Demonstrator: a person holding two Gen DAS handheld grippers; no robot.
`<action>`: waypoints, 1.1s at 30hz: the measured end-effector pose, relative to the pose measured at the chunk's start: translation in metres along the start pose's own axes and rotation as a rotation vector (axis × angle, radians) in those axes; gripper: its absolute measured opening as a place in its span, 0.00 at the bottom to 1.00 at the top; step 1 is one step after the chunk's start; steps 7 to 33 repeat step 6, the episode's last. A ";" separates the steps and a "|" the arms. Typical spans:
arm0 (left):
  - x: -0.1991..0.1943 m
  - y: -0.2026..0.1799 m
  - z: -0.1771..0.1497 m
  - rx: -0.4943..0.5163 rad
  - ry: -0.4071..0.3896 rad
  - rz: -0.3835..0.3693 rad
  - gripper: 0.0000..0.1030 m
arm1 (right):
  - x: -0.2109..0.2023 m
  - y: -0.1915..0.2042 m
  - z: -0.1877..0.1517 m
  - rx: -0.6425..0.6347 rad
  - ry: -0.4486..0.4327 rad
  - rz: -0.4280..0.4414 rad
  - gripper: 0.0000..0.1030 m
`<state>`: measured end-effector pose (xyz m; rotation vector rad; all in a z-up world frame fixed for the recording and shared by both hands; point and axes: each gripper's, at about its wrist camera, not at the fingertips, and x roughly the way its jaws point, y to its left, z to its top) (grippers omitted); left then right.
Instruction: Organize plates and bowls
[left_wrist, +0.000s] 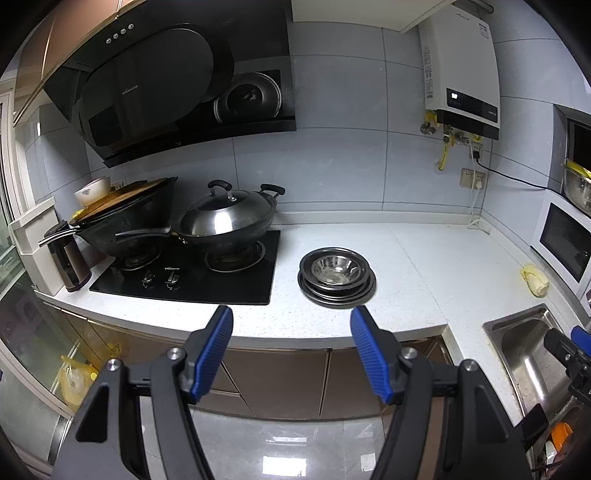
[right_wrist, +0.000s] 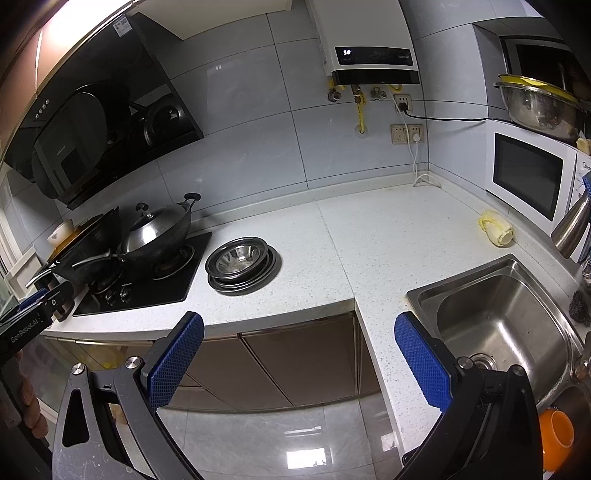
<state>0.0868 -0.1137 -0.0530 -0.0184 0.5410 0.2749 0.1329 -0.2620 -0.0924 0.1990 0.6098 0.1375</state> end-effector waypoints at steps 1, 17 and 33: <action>0.001 0.001 0.000 -0.001 -0.003 -0.003 0.63 | 0.000 -0.001 0.000 -0.001 0.000 -0.001 0.99; 0.003 0.002 -0.001 -0.003 0.003 -0.027 0.62 | 0.002 -0.003 0.000 0.005 0.004 -0.006 0.99; 0.003 0.002 -0.001 -0.003 0.003 -0.027 0.62 | 0.002 -0.003 0.000 0.005 0.004 -0.006 0.99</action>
